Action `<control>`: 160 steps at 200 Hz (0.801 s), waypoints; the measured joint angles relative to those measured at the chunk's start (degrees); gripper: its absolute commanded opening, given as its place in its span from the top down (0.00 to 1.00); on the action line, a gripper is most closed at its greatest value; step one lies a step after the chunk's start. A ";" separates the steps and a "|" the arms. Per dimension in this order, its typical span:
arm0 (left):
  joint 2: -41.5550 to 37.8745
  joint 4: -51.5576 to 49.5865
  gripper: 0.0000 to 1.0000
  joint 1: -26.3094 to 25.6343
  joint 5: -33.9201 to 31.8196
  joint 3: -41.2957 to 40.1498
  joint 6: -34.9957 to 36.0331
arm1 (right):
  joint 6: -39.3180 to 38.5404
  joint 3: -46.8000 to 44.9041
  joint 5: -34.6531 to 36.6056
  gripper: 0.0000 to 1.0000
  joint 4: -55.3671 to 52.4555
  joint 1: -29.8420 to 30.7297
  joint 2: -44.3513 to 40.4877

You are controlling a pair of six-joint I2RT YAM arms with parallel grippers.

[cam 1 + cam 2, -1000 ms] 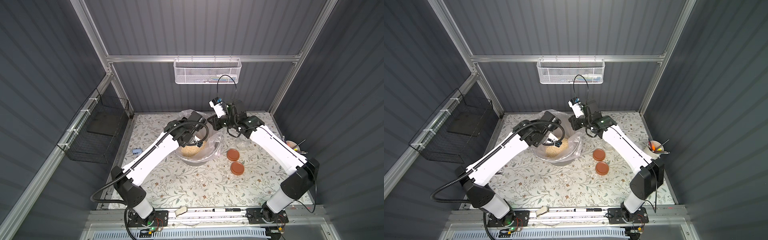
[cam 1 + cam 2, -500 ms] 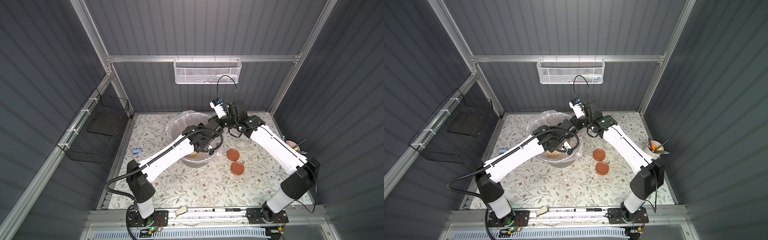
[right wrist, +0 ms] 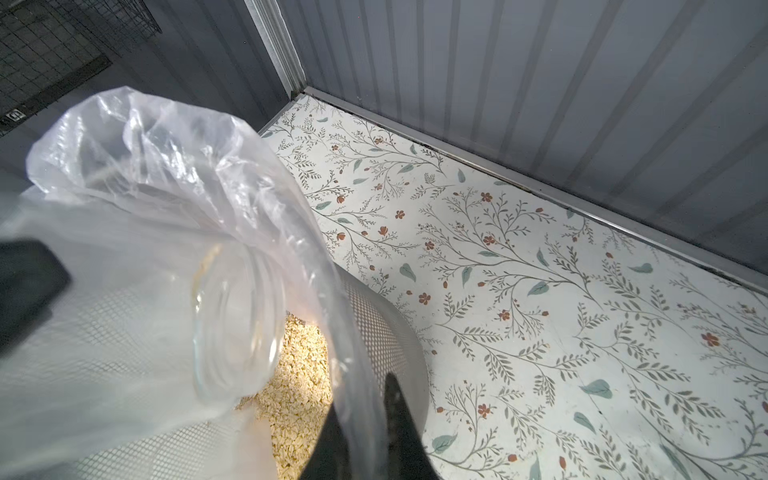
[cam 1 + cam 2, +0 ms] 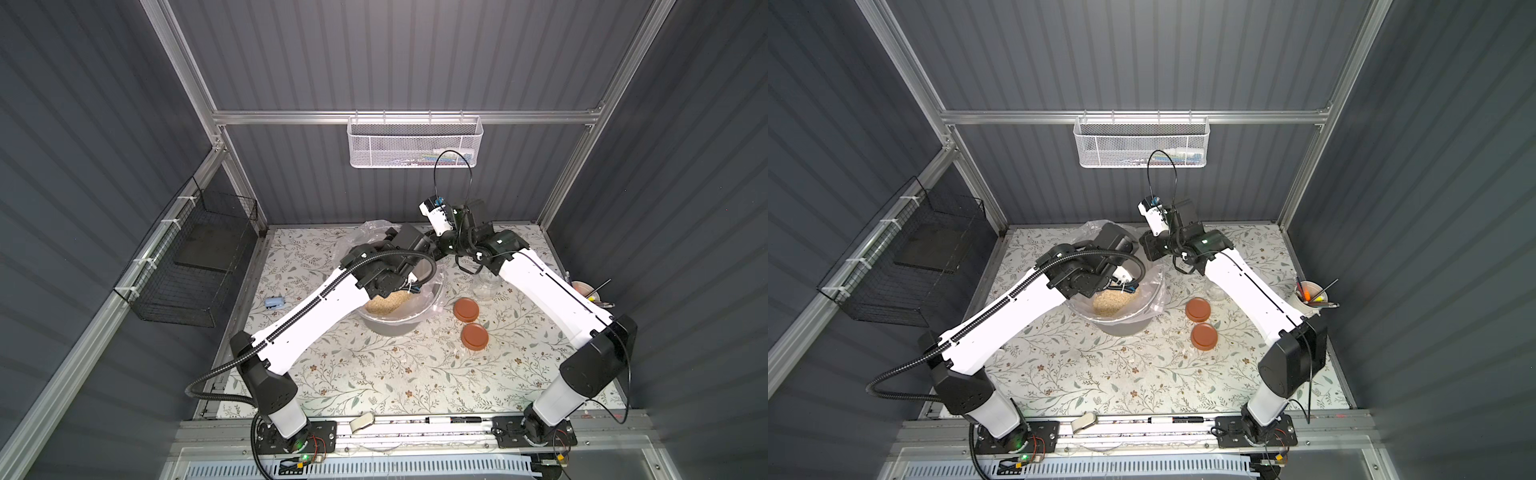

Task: Empty expired oatmeal from jars
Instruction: Pick up the trash bin from the center of the board.

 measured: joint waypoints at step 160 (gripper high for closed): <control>-0.90 -6.82 1.00 0.59 7.10 -1.62 -5.79 | 0.74 1.27 -0.98 1.00 -0.61 0.15 1.16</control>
